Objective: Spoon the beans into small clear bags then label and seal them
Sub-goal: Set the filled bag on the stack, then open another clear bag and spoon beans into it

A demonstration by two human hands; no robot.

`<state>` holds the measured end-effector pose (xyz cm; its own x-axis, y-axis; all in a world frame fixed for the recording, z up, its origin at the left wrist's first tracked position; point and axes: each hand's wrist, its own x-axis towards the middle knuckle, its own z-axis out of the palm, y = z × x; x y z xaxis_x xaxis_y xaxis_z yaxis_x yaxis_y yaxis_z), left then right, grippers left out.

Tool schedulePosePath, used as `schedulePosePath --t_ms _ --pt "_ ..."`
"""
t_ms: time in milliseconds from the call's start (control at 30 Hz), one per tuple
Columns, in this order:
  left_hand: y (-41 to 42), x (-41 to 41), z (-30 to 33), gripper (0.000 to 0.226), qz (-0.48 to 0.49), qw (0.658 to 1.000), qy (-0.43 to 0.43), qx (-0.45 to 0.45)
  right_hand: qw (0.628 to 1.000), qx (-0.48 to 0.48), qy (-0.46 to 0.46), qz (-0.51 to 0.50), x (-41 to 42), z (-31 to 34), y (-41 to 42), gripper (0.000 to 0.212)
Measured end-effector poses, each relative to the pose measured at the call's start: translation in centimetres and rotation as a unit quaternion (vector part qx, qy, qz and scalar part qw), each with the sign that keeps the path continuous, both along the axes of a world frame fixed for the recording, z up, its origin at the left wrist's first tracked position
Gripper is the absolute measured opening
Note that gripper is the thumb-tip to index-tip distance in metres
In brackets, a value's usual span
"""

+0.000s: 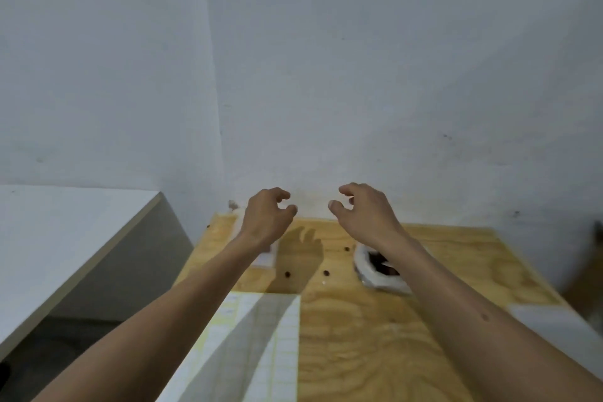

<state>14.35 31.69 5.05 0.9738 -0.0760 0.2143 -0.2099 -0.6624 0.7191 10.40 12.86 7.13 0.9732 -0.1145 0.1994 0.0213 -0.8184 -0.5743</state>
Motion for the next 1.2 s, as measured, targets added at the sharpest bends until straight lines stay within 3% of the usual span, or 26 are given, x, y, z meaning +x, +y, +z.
schedulePosePath --t_ms 300,500,600,700,800,967,1133,1200 --pt "-14.6 -5.6 1.5 0.037 -0.164 0.985 -0.036 0.027 0.992 -0.043 0.003 -0.120 -10.5 2.5 -14.9 0.051" --pt "-23.5 -9.7 0.9 0.042 -0.272 0.961 -0.028 0.047 0.974 -0.061 0.079 -0.204 -17.5 0.2 -22.8 0.051" --pt "-26.8 -11.3 -0.3 0.050 -0.315 0.943 0.003 0.108 0.963 -0.049 0.147 -0.221 -20.2 -2.0 -25.1 0.054" --pt "-29.1 -12.5 -2.2 0.069 -0.356 0.910 0.061 0.201 0.947 -0.070 0.210 -0.234 -21.7 -4.5 -26.5 0.043" --pt "-30.4 -13.4 -4.1 0.086 -0.368 0.883 0.111 0.270 0.930 -0.090 0.251 -0.253 -22.4 -6.3 -26.8 0.046" --pt "-31.2 -14.0 -5.6 0.093 -0.342 0.909 0.109 0.211 0.925 -0.091 0.241 -0.280 -22.4 -6.8 -26.8 0.042" --pt "-31.1 -14.4 -5.9 0.100 -0.339 0.920 0.068 0.187 0.931 -0.027 0.152 -0.329 -22.3 -6.7 -27.3 0.027" --pt "-30.9 -14.5 -6.0 0.100 -0.336 0.923 0.065 0.178 0.929 -0.013 0.135 -0.343 -22.4 -6.7 -27.1 0.032"
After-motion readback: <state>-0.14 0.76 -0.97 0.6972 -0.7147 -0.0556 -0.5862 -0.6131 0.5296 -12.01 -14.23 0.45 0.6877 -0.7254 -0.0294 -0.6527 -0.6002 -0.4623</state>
